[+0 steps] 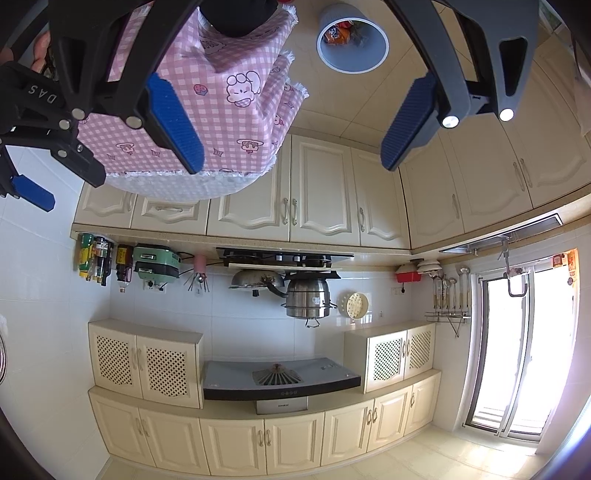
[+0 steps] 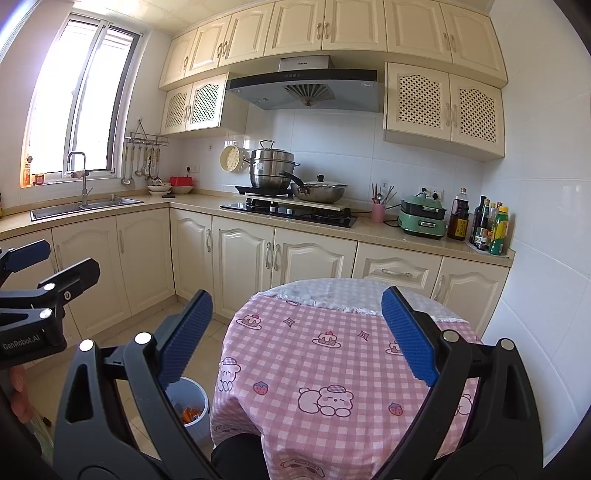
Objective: Collect trash
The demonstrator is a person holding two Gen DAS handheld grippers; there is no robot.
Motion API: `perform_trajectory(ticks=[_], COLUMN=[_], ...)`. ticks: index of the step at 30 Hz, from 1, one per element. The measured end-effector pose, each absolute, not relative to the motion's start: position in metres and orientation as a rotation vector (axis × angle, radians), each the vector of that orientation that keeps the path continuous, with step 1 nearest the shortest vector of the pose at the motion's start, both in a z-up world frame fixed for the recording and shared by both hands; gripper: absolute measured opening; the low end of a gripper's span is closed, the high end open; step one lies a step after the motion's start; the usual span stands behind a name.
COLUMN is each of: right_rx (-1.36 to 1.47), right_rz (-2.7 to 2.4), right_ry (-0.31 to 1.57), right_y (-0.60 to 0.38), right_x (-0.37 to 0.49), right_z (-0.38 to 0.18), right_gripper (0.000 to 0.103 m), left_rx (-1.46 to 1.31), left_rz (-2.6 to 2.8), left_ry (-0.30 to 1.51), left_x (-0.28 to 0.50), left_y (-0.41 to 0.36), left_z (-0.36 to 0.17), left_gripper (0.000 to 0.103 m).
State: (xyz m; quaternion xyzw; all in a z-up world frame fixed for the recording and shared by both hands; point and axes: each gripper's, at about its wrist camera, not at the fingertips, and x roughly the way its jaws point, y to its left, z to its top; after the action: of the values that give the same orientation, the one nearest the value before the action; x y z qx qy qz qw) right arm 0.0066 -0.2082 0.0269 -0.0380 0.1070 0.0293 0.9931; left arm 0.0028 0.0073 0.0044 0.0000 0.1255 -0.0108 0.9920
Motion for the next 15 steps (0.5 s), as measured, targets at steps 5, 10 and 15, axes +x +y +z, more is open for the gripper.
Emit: perform_trajectory(ticks=[5,10,15], right_rx=[-0.077,-0.077,-0.079], right_rz=[0.06,0.061,0.061], right_ry=[0.215,0.216,0.218], right_y=[-0.209,-0.2091,-0.2112], right_x=[0.0062,0.0063,0.0055], right_z=[0.0266,0.0267,0.0243], right_gripper=[0.091,0.091,0.091], left_rx=[0.0,-0.001,0.0], left_rz=[-0.021,-0.022,-0.022], left_ry=[0.253,0.256,0.258], left_x=[0.0026,0.0032,0.003], left_y=[0.0056,0.0061,0.0055], left_z=[0.0031,0.0019,0.0], left_gripper=[0.094,0.094,0.094])
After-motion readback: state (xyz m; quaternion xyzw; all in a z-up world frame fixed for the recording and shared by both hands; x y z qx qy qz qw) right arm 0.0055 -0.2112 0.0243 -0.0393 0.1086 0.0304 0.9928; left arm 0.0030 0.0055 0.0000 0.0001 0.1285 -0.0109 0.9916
